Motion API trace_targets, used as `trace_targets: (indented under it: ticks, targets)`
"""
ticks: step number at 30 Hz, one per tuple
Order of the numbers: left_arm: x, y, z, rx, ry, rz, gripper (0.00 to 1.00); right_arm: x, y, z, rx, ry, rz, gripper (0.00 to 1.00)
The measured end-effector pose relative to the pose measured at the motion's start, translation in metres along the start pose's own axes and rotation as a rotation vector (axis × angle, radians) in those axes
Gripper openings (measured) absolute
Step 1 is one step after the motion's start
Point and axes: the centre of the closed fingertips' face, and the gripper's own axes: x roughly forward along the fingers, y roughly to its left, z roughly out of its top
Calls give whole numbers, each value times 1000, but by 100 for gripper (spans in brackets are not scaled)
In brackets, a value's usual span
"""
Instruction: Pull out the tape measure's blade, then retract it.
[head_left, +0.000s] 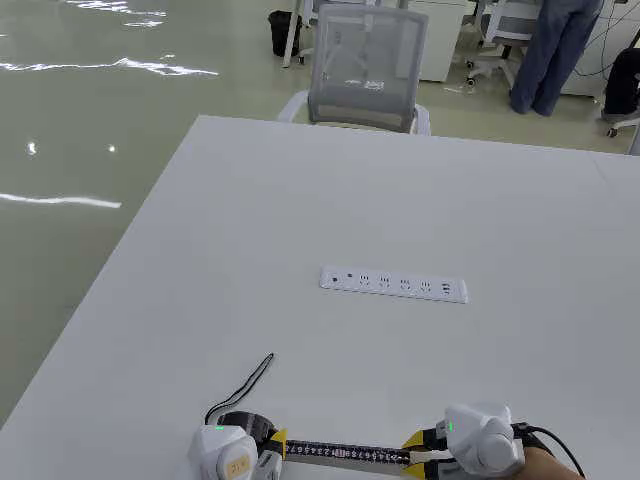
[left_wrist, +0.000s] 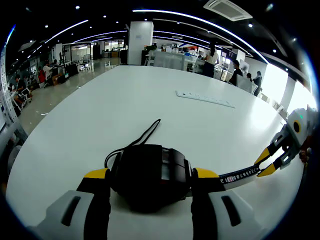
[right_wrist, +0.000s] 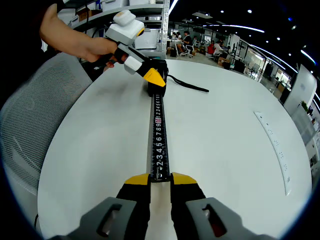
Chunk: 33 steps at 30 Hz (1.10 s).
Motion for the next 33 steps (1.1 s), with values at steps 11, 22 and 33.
trace_targets:
  ticks: [11, 22, 33]
  targets:
    - [0, 0, 0, -1, 0, 0, 62, 3, -1, 3, 3, -3, 3, 13]
    - [1, 0, 0, 1, -1, -2, 62, 8, 0, 7, 5, -7, 9, 13]
    - [0, 0, 0, 2, 1, -3, 63, 12, 0, 10, 4, -11, 14, 13]
